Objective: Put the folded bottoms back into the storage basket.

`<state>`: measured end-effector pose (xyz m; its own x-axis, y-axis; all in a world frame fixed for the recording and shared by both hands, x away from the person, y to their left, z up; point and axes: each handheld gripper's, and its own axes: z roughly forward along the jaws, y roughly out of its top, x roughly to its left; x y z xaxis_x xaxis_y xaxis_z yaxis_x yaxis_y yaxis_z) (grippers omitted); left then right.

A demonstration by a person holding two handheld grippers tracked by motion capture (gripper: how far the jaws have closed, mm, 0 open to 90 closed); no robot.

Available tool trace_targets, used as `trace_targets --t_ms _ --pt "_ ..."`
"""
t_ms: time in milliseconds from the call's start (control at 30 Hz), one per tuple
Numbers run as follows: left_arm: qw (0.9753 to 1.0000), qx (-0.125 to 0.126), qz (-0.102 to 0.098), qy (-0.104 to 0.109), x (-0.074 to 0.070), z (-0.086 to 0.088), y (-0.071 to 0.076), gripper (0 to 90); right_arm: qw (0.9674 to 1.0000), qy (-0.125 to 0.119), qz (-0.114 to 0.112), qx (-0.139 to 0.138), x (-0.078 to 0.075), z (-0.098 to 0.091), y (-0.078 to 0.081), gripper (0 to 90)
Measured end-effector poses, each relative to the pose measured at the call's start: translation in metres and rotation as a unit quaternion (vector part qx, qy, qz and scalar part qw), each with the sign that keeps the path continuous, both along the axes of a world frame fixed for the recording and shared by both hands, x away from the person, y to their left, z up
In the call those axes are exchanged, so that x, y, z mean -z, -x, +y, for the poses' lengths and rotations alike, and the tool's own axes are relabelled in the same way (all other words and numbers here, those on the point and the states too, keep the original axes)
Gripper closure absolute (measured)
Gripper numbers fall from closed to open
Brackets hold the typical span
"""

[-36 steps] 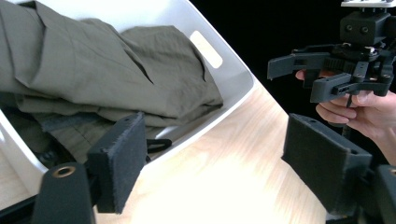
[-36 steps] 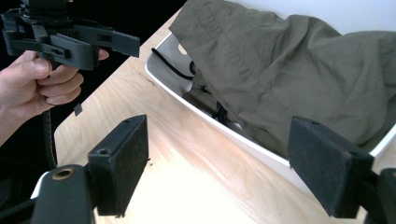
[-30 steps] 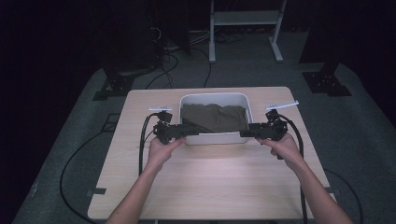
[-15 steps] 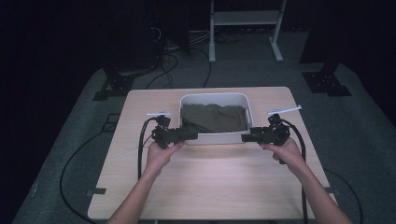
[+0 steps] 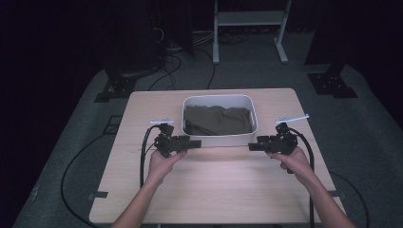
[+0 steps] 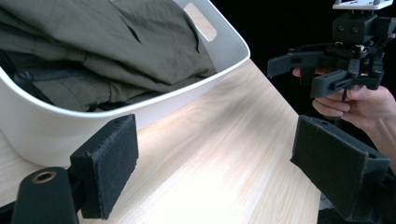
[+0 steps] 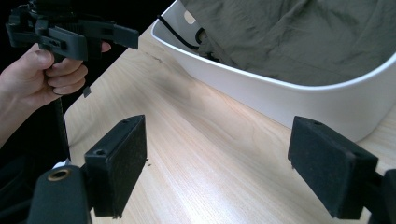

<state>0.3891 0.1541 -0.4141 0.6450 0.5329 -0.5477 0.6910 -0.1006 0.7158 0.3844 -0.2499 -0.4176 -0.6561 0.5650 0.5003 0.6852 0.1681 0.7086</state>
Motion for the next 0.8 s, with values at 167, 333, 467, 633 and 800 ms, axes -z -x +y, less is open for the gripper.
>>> trace_targets --t_ms 167,333,467,633,800 --pt "1.0000 0.002 0.003 0.001 0.004 0.000 0.004 13.7 1.0000 -0.002 0.005 0.002 0.005 -0.004 0.004 19.0" --pt "1.0000 0.003 0.003 0.000 0.007 0.003 0.007 13.2 1.0000 0.003 0.008 -0.002 0.009 -0.006 0.008 19.0" --pt "1.0000 0.001 0.006 0.004 0.010 0.005 0.011 13.1 0.9999 0.001 0.011 -0.002 0.012 -0.007 0.010 19.0" --pt "1.0000 0.003 0.007 0.005 0.013 0.006 0.014 13.1 0.9999 0.002 0.013 -0.003 0.016 -0.008 0.013 19.0" --pt "0.9999 0.006 0.007 0.005 0.016 0.007 0.018 13.0 0.9999 0.001 0.013 -0.004 0.019 -0.011 0.016 19.0"
